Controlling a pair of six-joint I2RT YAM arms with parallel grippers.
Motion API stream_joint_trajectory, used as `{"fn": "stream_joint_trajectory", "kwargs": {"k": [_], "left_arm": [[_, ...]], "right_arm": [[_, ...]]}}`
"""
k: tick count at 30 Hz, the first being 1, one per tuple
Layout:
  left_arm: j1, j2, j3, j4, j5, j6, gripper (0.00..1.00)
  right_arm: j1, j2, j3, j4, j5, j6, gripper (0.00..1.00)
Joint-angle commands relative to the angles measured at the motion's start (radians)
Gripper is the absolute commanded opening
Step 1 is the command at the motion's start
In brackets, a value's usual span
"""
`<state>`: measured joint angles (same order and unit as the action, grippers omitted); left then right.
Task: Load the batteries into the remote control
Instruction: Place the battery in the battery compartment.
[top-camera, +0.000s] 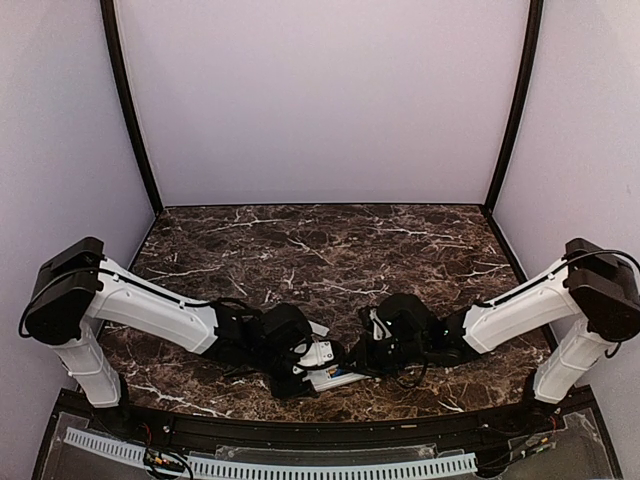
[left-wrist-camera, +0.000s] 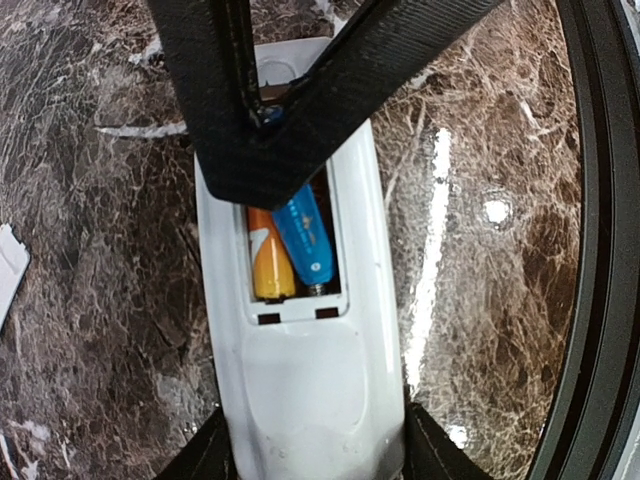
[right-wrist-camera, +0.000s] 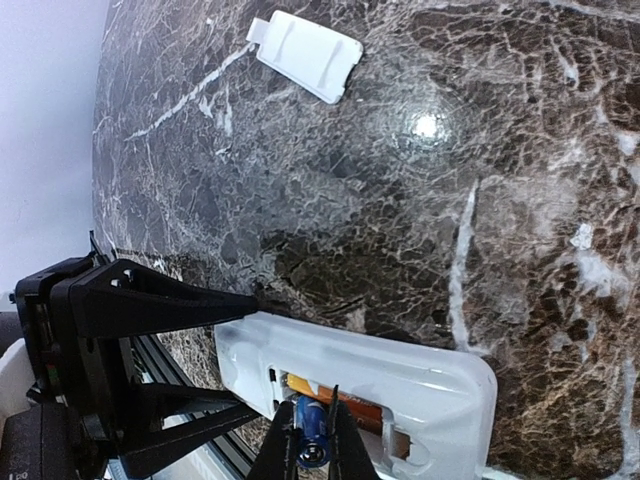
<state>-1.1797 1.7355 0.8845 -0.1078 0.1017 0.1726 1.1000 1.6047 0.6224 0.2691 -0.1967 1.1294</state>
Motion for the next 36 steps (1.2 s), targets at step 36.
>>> {"fn": "stream_joint_trajectory", "kwargs": {"k": [36], "left_arm": [[-0.060,0.155,0.033,-0.052,-0.009,-0.218,0.00]], "right_arm": [[0.110,-0.064,0.057,-0.256,0.171,0.102,0.12]]}}
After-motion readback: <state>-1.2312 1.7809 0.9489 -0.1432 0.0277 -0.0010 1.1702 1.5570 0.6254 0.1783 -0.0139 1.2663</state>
